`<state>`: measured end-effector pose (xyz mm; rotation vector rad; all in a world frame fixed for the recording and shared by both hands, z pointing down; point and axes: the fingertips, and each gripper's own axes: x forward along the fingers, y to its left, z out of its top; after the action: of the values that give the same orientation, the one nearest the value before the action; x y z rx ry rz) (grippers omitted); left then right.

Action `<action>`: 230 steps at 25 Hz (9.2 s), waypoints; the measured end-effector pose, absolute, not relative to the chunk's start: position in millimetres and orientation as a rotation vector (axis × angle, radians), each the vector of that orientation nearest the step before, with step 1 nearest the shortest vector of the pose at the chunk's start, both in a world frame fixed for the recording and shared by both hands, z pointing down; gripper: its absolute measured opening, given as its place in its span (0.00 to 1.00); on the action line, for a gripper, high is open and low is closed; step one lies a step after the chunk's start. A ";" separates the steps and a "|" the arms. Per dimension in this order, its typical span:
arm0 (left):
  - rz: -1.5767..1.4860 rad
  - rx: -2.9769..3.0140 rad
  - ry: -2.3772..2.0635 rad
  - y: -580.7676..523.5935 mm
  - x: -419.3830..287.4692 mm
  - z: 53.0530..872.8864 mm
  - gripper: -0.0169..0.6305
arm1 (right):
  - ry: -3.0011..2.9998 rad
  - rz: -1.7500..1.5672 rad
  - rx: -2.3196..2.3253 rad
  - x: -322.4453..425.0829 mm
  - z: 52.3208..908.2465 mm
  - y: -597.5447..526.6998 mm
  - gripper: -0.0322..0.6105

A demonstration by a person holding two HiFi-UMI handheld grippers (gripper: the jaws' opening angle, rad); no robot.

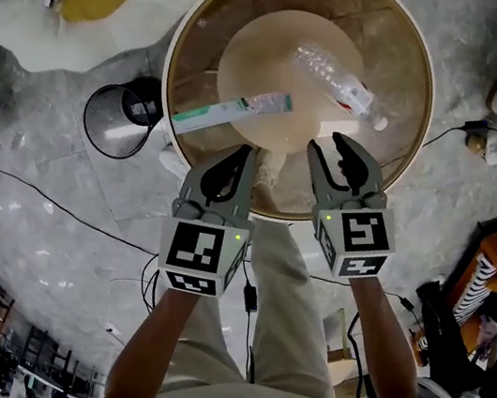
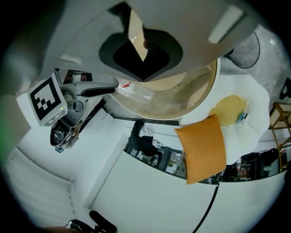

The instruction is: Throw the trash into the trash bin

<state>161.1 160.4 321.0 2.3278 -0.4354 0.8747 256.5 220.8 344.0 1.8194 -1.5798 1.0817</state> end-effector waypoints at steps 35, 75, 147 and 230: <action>1.005 2.339 -0.284 230.2 265.6 351.9 0.03 | -1.552 0.802 1.323 377.1 443.5 284.6 0.53; 0.929 2.335 -0.406 190.3 188.1 339.8 0.03 | -1.672 0.827 1.381 291.6 404.9 226.6 0.30; 0.702 1.890 -1.114 74.3 -177.7 443.4 0.03 | -1.816 0.834 0.787 -106.4 500.4 71.9 0.30; 0.782 1.927 -0.998 60.5 -174.0 444.5 0.03 | -1.754 1.310 0.969 -89.6 479.0 44.3 0.09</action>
<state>-174.0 60.5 444.5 1.9275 -0.9983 0.7822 -89.6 44.3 479.0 0.9686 -1.7537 1.3104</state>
